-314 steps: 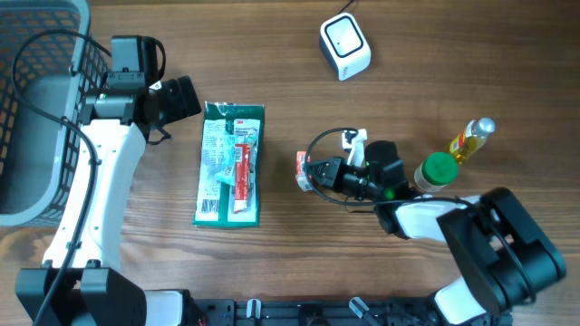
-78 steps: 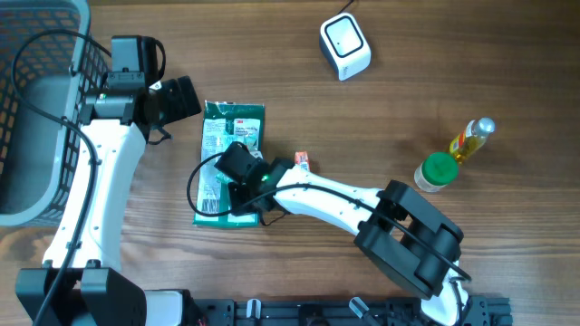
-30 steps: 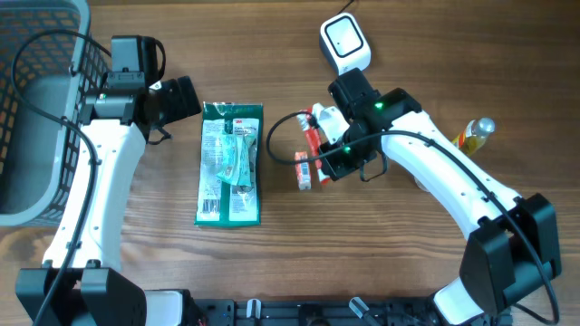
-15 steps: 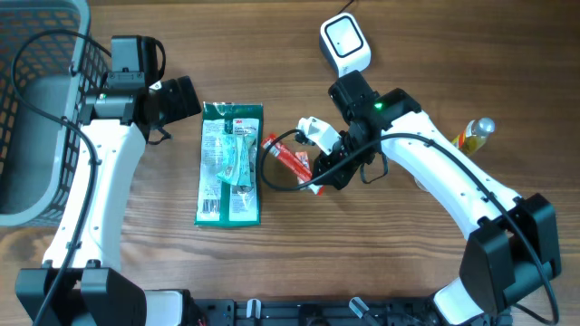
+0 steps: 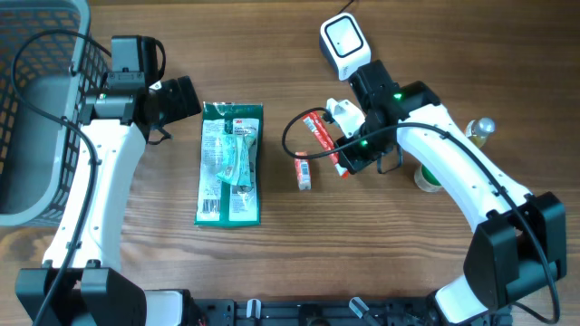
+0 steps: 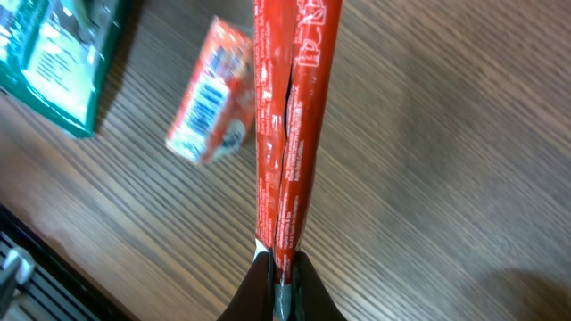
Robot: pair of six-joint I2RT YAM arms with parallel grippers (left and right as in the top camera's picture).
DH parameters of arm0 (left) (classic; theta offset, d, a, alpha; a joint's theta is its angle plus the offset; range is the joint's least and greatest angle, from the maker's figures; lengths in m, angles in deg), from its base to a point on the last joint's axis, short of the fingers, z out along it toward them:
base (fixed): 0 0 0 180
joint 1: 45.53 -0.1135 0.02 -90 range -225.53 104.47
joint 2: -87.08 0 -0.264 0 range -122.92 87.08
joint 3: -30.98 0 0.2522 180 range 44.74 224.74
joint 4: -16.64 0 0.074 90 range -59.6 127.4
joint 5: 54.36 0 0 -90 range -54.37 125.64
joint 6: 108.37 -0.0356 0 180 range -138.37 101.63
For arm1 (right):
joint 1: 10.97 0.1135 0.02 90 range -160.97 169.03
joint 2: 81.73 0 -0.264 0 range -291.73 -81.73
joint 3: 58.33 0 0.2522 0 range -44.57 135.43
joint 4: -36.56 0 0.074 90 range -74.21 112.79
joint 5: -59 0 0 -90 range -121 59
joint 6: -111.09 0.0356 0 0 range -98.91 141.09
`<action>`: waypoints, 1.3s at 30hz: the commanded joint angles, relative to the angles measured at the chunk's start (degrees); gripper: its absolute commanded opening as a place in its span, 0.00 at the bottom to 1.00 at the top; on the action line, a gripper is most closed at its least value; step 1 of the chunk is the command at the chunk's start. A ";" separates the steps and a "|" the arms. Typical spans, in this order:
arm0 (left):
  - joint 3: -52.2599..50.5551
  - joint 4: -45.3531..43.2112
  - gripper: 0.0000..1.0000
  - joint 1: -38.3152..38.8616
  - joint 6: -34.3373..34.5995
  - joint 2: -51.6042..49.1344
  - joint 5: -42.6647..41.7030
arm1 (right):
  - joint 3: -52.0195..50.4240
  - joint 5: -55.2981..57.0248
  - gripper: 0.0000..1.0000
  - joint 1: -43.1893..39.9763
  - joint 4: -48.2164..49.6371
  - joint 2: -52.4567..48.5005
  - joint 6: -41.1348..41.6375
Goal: Scan the item barcode
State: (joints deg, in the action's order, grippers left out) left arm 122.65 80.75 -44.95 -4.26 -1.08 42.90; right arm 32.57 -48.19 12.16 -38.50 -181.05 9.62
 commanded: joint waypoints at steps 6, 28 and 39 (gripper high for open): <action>0.31 -0.13 1.00 -0.33 0.50 -0.13 0.31 | -5.88 6.47 0.04 -0.02 5.31 -0.52 1.11; 0.31 -0.13 1.00 -0.33 0.50 -0.13 0.31 | -19.15 13.33 0.38 -0.02 26.27 -3.43 8.63; 0.31 -0.13 1.00 -0.33 0.50 -0.13 0.31 | -11.67 13.27 1.00 -2.54 18.12 0.57 24.11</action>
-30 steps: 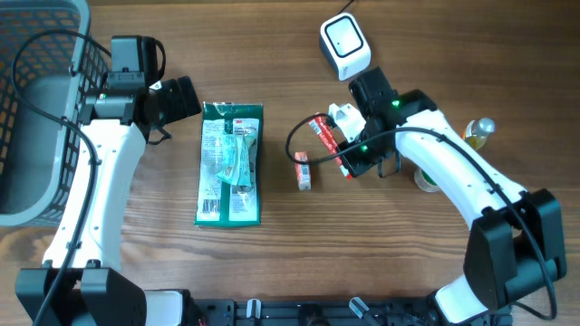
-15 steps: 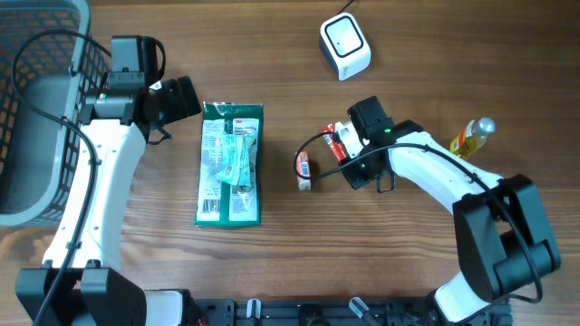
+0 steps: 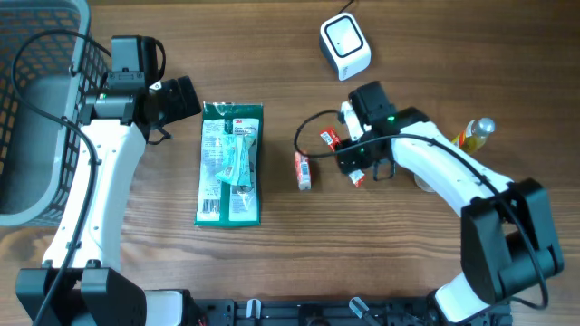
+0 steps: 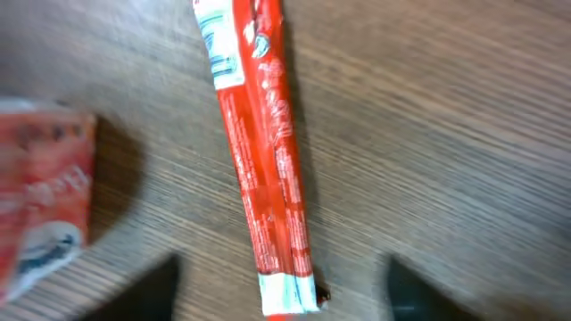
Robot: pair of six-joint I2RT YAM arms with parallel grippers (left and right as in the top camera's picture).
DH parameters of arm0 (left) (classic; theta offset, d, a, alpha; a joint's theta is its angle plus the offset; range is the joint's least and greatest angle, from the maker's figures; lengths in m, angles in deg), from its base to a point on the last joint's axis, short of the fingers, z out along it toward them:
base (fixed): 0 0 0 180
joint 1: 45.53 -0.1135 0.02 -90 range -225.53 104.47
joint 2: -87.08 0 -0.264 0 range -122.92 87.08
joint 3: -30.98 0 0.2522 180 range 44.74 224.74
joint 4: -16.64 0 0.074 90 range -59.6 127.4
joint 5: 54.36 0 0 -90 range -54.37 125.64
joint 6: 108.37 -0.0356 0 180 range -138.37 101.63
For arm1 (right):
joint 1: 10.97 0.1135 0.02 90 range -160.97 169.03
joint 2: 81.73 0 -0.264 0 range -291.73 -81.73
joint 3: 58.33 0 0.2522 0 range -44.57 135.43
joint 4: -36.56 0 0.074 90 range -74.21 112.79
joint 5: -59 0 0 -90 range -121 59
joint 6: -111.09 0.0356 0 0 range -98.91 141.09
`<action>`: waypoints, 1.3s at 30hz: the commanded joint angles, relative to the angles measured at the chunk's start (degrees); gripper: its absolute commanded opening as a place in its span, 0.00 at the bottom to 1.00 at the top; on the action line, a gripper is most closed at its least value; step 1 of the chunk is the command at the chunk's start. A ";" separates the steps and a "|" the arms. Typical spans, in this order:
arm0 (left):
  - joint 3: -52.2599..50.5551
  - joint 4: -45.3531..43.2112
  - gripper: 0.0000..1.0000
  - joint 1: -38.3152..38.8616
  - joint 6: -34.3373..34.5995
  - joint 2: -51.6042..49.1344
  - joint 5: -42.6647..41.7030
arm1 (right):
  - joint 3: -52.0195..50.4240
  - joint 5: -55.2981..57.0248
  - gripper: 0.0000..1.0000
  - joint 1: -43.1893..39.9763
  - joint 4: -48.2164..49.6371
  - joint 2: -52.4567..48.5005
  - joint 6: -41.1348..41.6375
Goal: Scan the item barcode
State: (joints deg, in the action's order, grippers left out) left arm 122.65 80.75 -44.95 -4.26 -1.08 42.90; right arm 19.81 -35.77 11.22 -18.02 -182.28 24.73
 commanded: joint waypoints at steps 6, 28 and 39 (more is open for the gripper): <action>0.31 -0.13 1.00 -0.33 0.50 -0.13 0.31 | -1.49 -2.29 0.49 -4.42 -3.39 1.40 9.79; 0.31 -0.13 1.00 -0.33 0.50 -0.13 0.31 | -9.66 -5.64 0.46 -4.39 4.24 1.33 8.37; 0.31 -0.13 1.00 -0.33 0.50 -0.13 0.28 | -11.89 -5.79 0.40 -4.39 8.59 1.31 8.33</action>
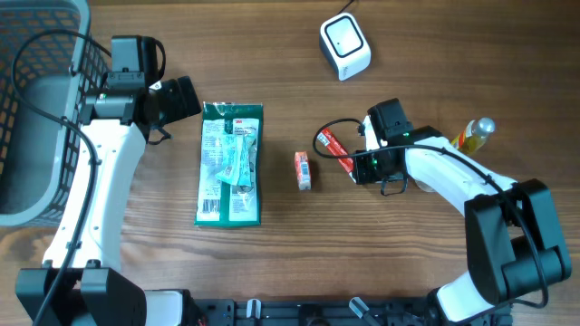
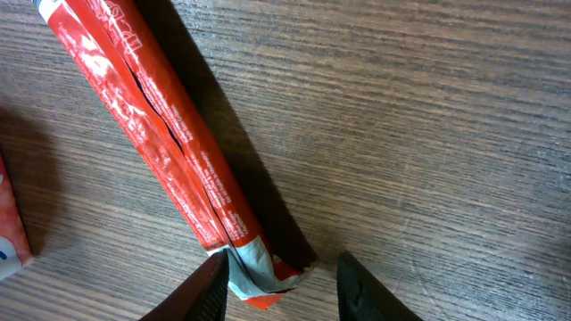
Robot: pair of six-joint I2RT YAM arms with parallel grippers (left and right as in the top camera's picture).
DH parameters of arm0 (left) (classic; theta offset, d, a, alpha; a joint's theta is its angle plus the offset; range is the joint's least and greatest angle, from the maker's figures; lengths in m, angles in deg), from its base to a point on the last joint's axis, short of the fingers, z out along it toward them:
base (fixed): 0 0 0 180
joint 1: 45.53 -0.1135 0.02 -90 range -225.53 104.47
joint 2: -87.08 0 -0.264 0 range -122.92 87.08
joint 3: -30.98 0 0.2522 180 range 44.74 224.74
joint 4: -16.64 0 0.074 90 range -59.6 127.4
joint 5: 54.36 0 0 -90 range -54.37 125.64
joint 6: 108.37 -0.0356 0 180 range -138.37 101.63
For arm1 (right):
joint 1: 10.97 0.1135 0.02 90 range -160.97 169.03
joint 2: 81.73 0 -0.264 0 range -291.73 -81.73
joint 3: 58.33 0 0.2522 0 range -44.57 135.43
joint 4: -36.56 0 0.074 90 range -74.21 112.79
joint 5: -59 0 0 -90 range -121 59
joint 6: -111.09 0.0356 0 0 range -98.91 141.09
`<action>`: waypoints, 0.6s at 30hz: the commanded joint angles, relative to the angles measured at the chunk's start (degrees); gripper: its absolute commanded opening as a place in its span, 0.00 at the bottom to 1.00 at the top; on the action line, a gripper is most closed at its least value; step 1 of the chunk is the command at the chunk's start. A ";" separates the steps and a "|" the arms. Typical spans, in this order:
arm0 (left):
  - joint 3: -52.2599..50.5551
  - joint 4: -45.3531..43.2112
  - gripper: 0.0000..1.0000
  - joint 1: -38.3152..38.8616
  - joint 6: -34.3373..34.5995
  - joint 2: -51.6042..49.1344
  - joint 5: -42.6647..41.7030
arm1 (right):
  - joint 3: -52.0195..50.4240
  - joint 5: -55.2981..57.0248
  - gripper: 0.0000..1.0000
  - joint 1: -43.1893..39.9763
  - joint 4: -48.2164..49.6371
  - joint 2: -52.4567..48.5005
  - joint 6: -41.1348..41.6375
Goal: Scan the item barcode
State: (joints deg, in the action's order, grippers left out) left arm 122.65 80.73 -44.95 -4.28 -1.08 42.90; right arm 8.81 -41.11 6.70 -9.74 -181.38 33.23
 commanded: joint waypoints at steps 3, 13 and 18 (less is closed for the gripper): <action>0.31 -0.11 1.00 -0.33 0.52 -0.13 0.31 | -0.90 -0.26 0.40 0.13 1.25 0.44 -0.46; 0.31 -0.11 1.00 -0.33 0.52 -0.13 0.31 | -0.85 -0.26 0.42 0.13 4.22 0.44 -4.70; 0.31 -0.11 1.00 -0.33 0.52 -0.13 0.31 | -0.87 -0.28 0.35 0.13 4.31 0.44 -4.72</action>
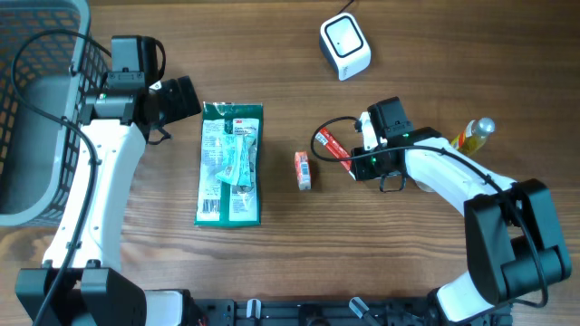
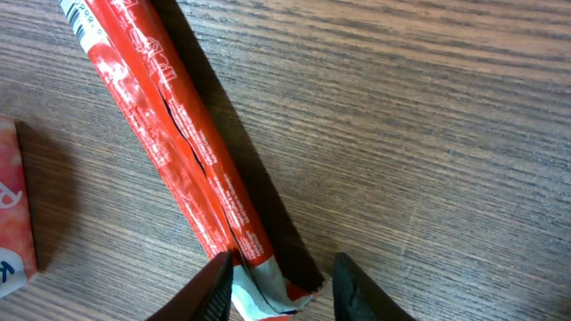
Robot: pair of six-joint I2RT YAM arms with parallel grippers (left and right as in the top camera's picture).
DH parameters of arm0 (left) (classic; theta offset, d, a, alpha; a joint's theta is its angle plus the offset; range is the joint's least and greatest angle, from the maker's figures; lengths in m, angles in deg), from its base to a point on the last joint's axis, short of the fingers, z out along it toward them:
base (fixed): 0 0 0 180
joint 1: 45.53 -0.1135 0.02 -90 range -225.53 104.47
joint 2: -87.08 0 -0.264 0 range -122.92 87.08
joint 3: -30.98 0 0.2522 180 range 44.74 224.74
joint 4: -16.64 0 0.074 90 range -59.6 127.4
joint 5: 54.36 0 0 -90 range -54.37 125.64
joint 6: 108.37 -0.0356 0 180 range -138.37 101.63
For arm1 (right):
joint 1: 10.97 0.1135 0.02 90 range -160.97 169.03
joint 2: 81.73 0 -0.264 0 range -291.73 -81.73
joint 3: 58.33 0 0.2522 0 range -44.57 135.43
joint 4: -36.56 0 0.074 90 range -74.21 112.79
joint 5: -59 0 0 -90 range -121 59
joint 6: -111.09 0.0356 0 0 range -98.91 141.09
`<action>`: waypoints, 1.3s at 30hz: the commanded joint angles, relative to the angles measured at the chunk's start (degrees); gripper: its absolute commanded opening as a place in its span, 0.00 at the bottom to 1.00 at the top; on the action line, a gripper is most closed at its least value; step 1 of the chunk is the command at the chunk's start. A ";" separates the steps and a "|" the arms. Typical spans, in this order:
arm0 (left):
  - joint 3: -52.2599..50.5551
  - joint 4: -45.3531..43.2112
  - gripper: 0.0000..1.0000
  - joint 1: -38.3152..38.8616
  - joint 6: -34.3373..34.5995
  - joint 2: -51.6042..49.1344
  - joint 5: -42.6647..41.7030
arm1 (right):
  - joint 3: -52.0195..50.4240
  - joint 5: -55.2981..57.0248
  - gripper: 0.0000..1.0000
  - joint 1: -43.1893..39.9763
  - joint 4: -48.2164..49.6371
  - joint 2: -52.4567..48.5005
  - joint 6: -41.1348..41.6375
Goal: Scan the item barcode
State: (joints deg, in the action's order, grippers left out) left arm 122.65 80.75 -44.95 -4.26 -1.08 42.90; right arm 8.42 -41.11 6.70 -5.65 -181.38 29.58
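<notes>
A long red packet [image 1: 332,145] lies flat on the wooden table, right of centre; it shows close up in the right wrist view [image 2: 178,152]. Its white-tipped near end lies between the fingers of my right gripper [image 2: 277,287], which is open and low over the table [image 1: 355,165]. The left fingertip [image 2: 214,283] touches or nearly touches the packet's edge. The white scanner [image 1: 345,38] stands at the back, far from the packet. My left gripper [image 1: 178,96] hangs at the upper left beside a green packet [image 1: 230,163]; its fingers are not discernible.
A small red and white box [image 1: 303,170] lies just left of the red packet [image 2: 13,214]. A grey basket [image 1: 36,109] fills the far left. A small bottle [image 1: 473,134] stands at the right behind my right arm.
My right gripper has shifted slightly along the red packet's near end and stays open around it. The packet and the left arm have not moved.
First my right gripper was shut on the red packet, holding it up just below the scanner. Then the packet lay on the table with the gripper open over it. Later the open jaws stood low around the packet's near end, as they do now.
</notes>
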 commanded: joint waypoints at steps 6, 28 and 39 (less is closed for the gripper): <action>0.31 -0.13 1.00 -0.33 0.50 -0.13 0.31 | -2.47 -0.28 0.34 0.13 1.75 0.44 -0.96; 0.31 -0.15 1.00 -0.33 0.50 -0.13 0.31 | -1.60 -10.62 0.04 -0.28 1.64 11.98 -12.68; 0.31 -0.13 1.00 -0.33 0.50 -0.13 0.31 | -1.57 -27.15 0.04 -0.31 -5.84 33.79 -19.08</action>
State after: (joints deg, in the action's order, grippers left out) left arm 122.65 80.75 -44.95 -4.26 -1.08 42.90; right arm 5.51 -57.56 6.54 -9.43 -151.20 14.85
